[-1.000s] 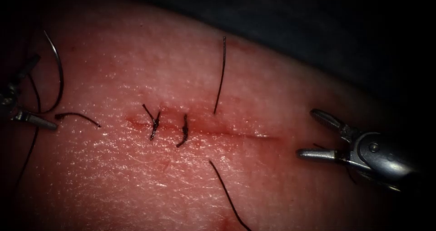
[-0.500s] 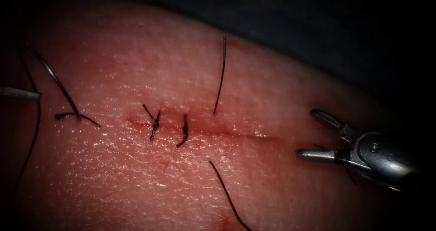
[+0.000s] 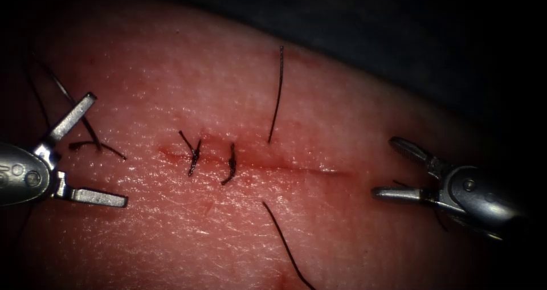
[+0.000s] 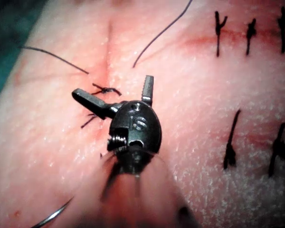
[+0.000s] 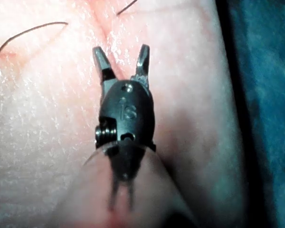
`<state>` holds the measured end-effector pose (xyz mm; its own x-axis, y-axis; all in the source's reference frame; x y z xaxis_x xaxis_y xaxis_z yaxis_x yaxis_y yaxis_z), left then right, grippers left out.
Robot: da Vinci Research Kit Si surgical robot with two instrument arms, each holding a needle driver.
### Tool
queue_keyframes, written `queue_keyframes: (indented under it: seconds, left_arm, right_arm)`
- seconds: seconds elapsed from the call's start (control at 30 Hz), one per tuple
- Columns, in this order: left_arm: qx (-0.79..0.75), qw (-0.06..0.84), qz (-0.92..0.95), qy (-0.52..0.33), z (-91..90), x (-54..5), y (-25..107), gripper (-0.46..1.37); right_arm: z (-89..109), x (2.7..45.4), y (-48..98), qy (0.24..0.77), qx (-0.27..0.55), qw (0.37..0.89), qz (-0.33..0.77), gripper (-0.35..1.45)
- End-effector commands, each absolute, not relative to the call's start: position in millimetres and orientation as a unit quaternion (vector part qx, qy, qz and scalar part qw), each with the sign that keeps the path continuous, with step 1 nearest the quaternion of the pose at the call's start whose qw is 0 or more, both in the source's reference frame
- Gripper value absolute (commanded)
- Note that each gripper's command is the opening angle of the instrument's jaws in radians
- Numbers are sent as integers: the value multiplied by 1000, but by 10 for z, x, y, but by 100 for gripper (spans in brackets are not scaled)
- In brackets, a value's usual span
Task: Wound Closure
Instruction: Grab a long length of suture with the left grasper
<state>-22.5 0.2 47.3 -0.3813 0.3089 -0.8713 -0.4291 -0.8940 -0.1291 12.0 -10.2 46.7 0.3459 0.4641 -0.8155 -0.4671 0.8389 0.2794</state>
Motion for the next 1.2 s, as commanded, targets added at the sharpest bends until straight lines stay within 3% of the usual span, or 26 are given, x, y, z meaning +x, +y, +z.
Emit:
queue_keyframes:
  seconds: [0.03, 0.33, 0.8, 1.2]
  left_arm:
    - [-516, 224, 826, 38, 474, -230, -3, 97]
    - [-532, 190, 825, -25, 477, -282, -31, 99]
    - [-518, 85, 851, 3, 488, -353, -52, 99]
    - [-466, 83, 881, 9, 525, -383, -70, 77]
  right_arm:
    - [467, 120, -102, 496, -2, 820, 284, 70]
    - [467, 120, -102, 496, -2, 820, 284, 70]
    - [467, 120, -102, 496, -2, 820, 284, 70]
    - [467, 120, -102, 496, -2, 820, 284, 70]
